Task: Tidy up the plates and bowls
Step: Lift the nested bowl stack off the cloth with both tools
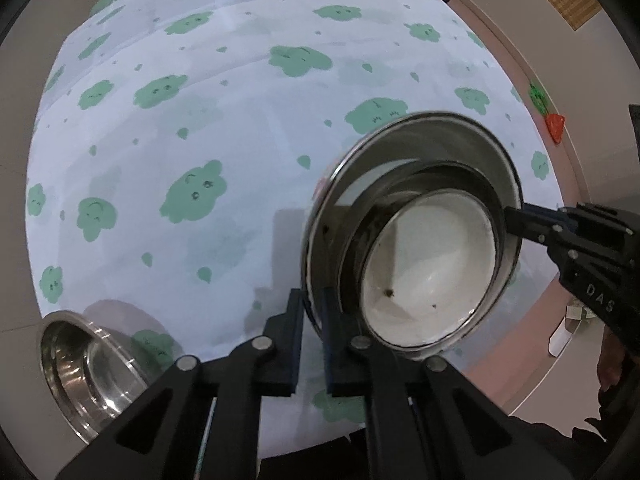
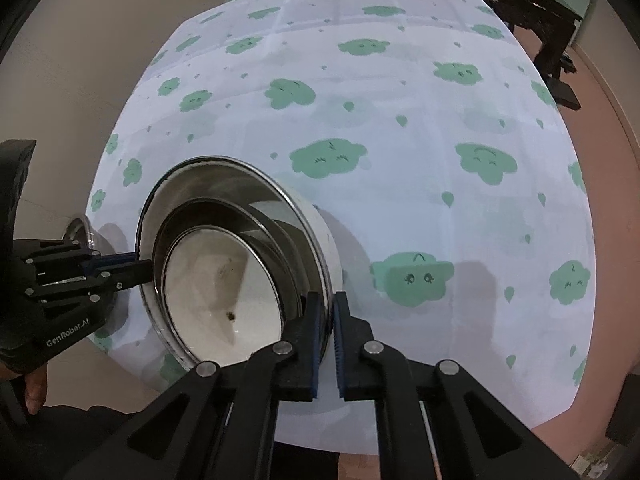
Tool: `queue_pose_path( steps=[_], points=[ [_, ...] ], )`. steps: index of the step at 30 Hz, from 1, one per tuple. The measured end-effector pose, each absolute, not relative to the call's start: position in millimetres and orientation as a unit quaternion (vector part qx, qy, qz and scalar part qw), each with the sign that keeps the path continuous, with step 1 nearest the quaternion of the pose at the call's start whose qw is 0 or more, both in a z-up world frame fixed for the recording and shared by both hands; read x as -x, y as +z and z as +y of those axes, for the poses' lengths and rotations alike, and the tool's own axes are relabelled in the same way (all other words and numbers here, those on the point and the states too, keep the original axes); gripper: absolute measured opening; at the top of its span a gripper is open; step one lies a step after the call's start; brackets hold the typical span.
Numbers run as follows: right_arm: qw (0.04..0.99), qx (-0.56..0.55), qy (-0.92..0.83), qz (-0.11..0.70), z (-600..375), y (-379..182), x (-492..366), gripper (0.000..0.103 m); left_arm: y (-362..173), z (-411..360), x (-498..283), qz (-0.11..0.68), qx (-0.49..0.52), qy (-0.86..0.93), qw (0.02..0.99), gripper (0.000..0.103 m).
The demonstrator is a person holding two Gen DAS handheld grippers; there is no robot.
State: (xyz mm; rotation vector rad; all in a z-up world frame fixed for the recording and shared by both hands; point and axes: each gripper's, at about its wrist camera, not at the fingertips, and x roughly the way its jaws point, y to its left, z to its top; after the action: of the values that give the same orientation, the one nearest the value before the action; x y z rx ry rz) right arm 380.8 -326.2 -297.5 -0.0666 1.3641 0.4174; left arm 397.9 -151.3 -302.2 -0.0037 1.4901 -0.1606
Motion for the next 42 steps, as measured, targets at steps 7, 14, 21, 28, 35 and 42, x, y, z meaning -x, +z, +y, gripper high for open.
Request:
queue_pose_path(
  steps=[7, 14, 21, 28, 35, 42],
  points=[
    [0.751, 0.043, 0.211, 0.624, -305, -286, -379, 0.007, -292, -129, -385, 0.673, 0.015, -0.057, 0.738, 0.005],
    [0.744, 0.044, 0.222, 0.629, -290, -285, -375, 0.007, -287, -115, -378, 0.67, 0.027, -0.047, 0.741, 0.005],
    [0.746, 0.049, 0.225, 0.625, -280, -278, -377, 0.007, -287, -108, -375, 0.671, 0.032, -0.046, 0.74, 0.005],
    [0.744, 0.036, 0.214, 0.632, -280, -300, -382, 0.007, -312, -103, -381, 0.678, 0.047, -0.043, 0.732, 0.005],
    [0.733, 0.01, 0.206, 0.648, -285, -322, -388, 0.01, -323, -104, -393, 0.683, 0.051, -0.039, 0.728, 0.004],
    [0.725, 0.009, 0.213, 0.655, -285, -327, -385, 0.01, -331, -102, -395, 0.687, 0.056, -0.036, 0.723, 0.005]
  ],
)
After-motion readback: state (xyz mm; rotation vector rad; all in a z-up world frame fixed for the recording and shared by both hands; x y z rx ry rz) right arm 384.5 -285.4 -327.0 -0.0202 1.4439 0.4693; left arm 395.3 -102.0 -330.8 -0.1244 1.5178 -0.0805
